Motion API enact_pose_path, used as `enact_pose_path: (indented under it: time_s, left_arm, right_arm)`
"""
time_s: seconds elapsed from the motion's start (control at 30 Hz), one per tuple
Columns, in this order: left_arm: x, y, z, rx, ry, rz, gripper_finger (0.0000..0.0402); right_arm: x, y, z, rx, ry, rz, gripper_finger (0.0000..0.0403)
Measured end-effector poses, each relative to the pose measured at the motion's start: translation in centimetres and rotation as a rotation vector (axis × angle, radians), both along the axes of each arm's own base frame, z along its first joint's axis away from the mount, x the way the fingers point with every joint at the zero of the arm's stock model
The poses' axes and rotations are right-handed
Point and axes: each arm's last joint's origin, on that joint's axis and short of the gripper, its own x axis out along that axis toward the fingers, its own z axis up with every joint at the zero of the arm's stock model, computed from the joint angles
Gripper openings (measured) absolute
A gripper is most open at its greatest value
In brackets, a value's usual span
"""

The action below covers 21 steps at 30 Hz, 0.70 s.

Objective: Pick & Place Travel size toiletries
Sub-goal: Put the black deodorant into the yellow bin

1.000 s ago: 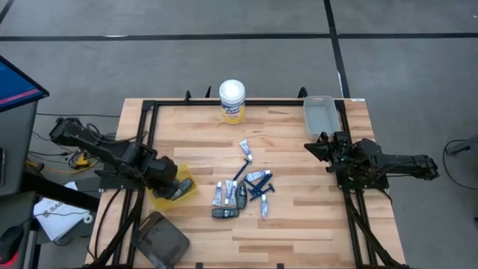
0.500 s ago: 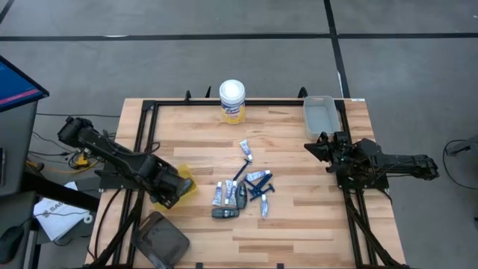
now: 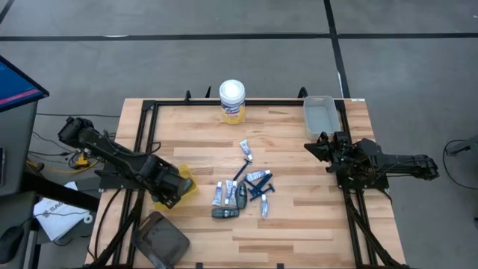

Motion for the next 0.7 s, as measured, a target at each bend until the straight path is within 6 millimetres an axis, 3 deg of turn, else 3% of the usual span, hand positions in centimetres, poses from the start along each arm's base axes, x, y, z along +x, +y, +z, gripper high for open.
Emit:
enact_pose_path:
  time_s: [0.7]
  left_arm:
    - [0.06,-0.01,0.00,-0.002,-0.006,0.000,0.0248]
  right_arm:
    - [-0.01,0.00,0.03,0.000,-0.001,0.000,0.0000]
